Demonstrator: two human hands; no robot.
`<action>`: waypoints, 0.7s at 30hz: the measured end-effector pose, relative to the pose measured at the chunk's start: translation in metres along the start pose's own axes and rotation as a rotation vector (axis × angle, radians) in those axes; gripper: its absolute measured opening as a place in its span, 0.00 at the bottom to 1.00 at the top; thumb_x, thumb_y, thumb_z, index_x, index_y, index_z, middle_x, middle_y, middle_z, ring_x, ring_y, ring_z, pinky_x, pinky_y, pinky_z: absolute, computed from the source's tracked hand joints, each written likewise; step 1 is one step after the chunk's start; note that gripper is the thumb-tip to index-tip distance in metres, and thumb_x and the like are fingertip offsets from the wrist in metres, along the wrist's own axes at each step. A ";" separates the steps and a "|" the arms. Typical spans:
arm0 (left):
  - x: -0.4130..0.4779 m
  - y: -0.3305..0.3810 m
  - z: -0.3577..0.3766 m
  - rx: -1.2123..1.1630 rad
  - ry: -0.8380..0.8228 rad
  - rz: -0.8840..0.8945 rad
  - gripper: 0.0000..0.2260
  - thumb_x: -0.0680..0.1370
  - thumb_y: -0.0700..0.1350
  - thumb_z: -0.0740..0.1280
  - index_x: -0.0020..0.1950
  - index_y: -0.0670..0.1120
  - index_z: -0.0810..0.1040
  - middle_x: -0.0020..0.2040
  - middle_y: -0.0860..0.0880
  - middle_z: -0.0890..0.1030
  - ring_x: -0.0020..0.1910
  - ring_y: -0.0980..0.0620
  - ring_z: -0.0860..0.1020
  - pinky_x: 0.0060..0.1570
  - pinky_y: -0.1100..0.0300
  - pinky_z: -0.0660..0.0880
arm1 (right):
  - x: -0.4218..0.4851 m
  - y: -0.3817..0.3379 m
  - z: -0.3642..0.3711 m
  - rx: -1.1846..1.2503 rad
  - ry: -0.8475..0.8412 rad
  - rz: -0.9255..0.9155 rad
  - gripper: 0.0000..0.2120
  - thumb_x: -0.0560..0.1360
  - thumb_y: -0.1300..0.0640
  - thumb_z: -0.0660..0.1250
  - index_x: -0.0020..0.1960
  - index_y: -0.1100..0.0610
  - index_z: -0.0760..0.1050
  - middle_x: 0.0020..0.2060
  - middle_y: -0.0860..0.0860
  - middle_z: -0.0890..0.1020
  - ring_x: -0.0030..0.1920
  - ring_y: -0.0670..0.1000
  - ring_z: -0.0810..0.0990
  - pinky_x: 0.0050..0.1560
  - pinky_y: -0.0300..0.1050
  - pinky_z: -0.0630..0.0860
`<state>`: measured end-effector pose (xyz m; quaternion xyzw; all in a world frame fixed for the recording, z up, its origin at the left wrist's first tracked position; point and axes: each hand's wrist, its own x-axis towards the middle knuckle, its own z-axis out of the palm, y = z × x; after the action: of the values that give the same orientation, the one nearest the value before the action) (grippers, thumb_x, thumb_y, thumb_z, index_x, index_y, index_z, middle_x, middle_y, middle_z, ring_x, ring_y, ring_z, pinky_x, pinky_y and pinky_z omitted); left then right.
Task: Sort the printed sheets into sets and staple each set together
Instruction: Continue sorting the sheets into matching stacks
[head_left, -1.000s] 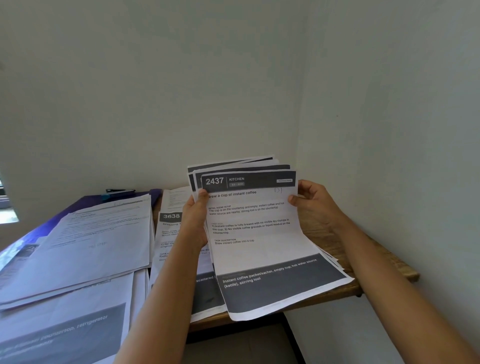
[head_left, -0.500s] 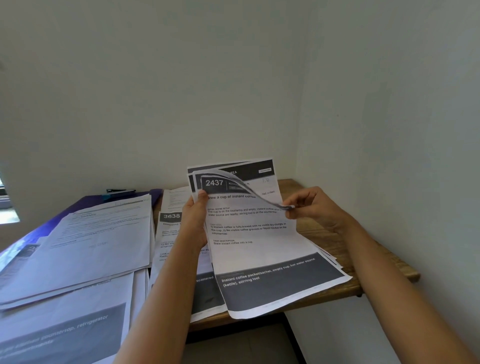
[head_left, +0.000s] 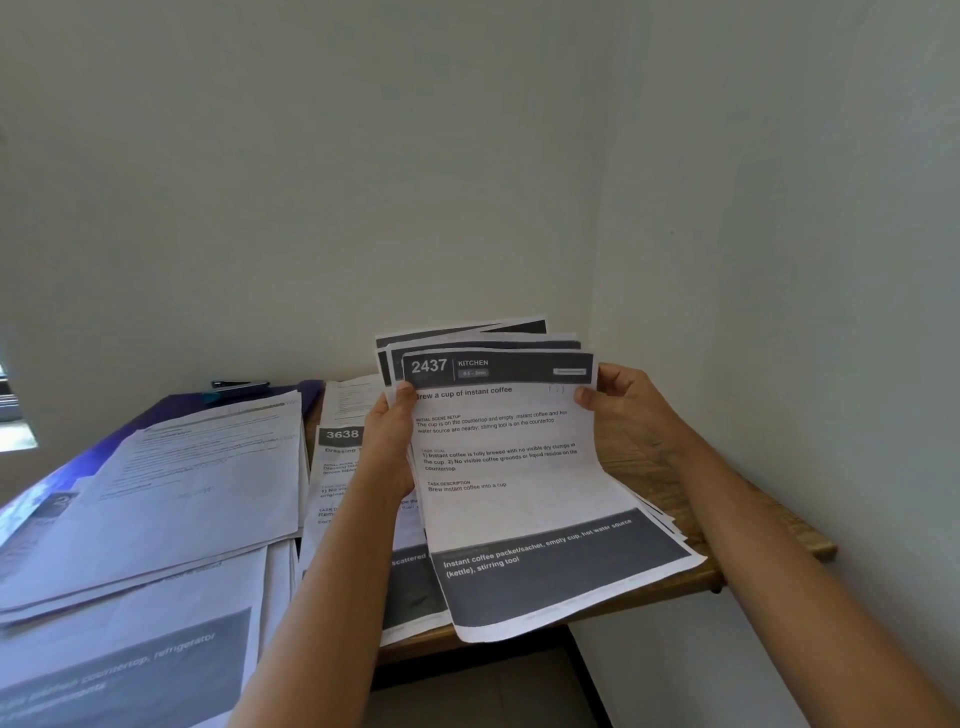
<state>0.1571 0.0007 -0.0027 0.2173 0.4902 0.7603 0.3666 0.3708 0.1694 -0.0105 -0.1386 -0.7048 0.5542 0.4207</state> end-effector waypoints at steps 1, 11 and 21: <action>0.000 0.000 0.000 0.003 -0.003 -0.001 0.08 0.82 0.49 0.61 0.55 0.47 0.75 0.47 0.44 0.83 0.41 0.46 0.83 0.39 0.49 0.82 | 0.000 -0.001 0.000 -0.019 0.011 0.004 0.19 0.66 0.52 0.77 0.54 0.57 0.81 0.51 0.54 0.84 0.54 0.55 0.82 0.56 0.51 0.78; -0.002 0.001 0.001 0.020 -0.007 -0.001 0.08 0.82 0.50 0.61 0.53 0.47 0.75 0.45 0.45 0.83 0.41 0.45 0.83 0.43 0.47 0.81 | 0.000 -0.005 0.002 -0.074 0.029 0.074 0.13 0.79 0.64 0.61 0.61 0.65 0.75 0.50 0.52 0.83 0.50 0.50 0.82 0.56 0.44 0.78; -0.004 0.002 0.000 0.012 -0.014 0.000 0.09 0.77 0.49 0.69 0.53 0.47 0.76 0.44 0.45 0.84 0.38 0.47 0.83 0.33 0.52 0.82 | -0.003 -0.009 0.004 0.013 -0.031 -0.008 0.28 0.55 0.40 0.81 0.50 0.54 0.84 0.52 0.56 0.83 0.51 0.54 0.82 0.52 0.46 0.80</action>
<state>0.1590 -0.0031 -0.0007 0.2249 0.4921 0.7558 0.3688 0.3723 0.1612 -0.0036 -0.1246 -0.7082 0.5590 0.4127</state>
